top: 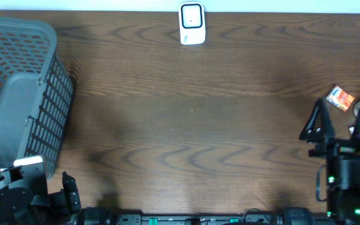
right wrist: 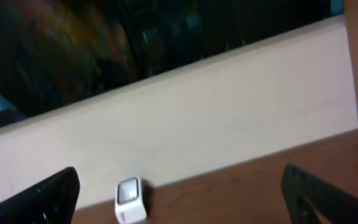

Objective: Scan the item barcode

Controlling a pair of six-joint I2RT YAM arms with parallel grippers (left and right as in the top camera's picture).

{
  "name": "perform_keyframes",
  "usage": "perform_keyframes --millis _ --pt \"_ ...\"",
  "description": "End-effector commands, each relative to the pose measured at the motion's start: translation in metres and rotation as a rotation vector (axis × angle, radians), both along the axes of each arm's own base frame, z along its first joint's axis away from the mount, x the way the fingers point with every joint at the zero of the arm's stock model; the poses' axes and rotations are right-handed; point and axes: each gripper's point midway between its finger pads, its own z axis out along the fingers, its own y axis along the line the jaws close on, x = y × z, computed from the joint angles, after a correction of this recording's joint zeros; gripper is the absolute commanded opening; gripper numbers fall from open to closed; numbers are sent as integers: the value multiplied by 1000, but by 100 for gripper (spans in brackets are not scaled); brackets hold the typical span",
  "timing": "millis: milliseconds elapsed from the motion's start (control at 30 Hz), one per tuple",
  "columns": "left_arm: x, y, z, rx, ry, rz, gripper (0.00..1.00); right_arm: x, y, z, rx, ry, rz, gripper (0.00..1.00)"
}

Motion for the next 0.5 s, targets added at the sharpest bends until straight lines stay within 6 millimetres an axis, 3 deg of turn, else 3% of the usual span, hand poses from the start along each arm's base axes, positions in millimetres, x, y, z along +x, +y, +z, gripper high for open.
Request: perform_keyframes --millis 0,200,467 --pt "-1 2 2 -2 -11 19 97 0 -2 -27 17 -35 -8 99" --pt "-1 2 2 -2 -10 19 97 15 -8 -91 27 -77 -51 99" --pt "-1 2 2 -2 -11 19 97 23 -13 -152 -102 -48 -105 99"
